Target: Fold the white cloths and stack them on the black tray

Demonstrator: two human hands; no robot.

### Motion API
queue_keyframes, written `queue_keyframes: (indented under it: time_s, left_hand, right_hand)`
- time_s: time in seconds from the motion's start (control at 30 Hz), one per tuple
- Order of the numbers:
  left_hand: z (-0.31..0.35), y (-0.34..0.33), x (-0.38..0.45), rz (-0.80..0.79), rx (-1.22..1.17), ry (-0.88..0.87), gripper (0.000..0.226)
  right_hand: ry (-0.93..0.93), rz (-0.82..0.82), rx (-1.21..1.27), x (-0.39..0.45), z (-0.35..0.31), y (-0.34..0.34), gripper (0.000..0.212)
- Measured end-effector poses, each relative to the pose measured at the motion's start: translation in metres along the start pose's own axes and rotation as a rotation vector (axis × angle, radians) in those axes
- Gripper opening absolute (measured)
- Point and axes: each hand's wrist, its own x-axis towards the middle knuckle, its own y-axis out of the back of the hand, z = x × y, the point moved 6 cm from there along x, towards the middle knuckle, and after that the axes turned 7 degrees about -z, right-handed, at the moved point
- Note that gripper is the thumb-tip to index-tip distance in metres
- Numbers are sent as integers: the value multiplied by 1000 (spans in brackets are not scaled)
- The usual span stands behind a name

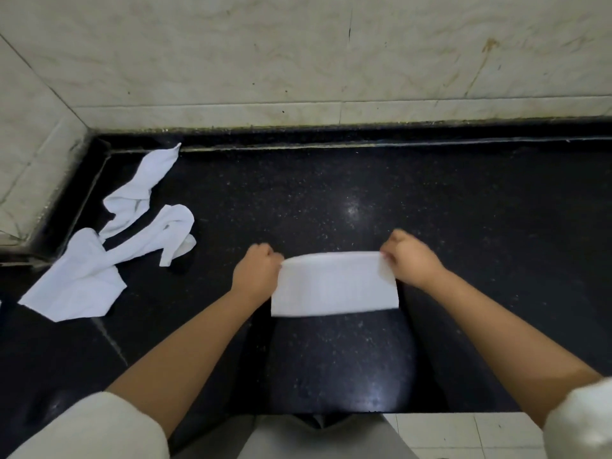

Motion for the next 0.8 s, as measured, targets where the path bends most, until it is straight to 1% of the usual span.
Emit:
queue_keyframes:
  time_s: [0.03,0.1,0.13,0.2,0.27,0.33,0.4,0.43,0.5,0.53,0.57,0.6,0.7,0.73,0.8]
  left_hand:
    - [3,19,-1,106,-38,-63,18]
    - [9,54,-8,322,-47,-213,22]
    - [13,63,-13,381,-36,-276,24]
    - [17,62,-25,409,11,-356,18]
    - [18,36,-37,353,50,-407,17]
    - [14,-4,-50,254,41,-413,10]
    - [12,-42,-63,143,45,-394,14]
    - [12,-56,-68,82,52,-375,20]
    - [13,-66,-73,-12,58,-335,28]
    - [15,-64,-74,-19,57,-327,30]
    - [16,-60,-74,-12,61,-326,31]
    - [17,-56,-73,5,61,-320,33]
    - [30,-40,-61,77,-2,-254,39]
    - [38,-38,-53,55,-36,-199,38]
    - [51,-43,-37,-56,-90,-84,44]
  right_hand:
    - [29,159,21,-5,1,19,19]
    - [88,436,38,-21,2,50,11]
    - [120,517,33,-29,2,56,9]
    - [197,557,12,-44,-2,51,7]
    - [220,540,-22,-54,-2,26,8]
    - [146,444,-66,-63,3,-11,16]
    - [76,354,-99,-73,4,-46,21]
    - [47,327,-96,-78,3,-59,22]
    - [-5,298,-62,-85,3,-71,15]
    - [-45,291,-31,-87,4,-71,8]
    - [-103,287,21,-88,6,-68,4]
    - [-179,271,83,-87,7,-66,8]
    - [-457,211,216,-85,12,-60,32]
    - [-536,178,221,-84,14,-60,38]
    - [-649,108,209,-81,13,-62,37]
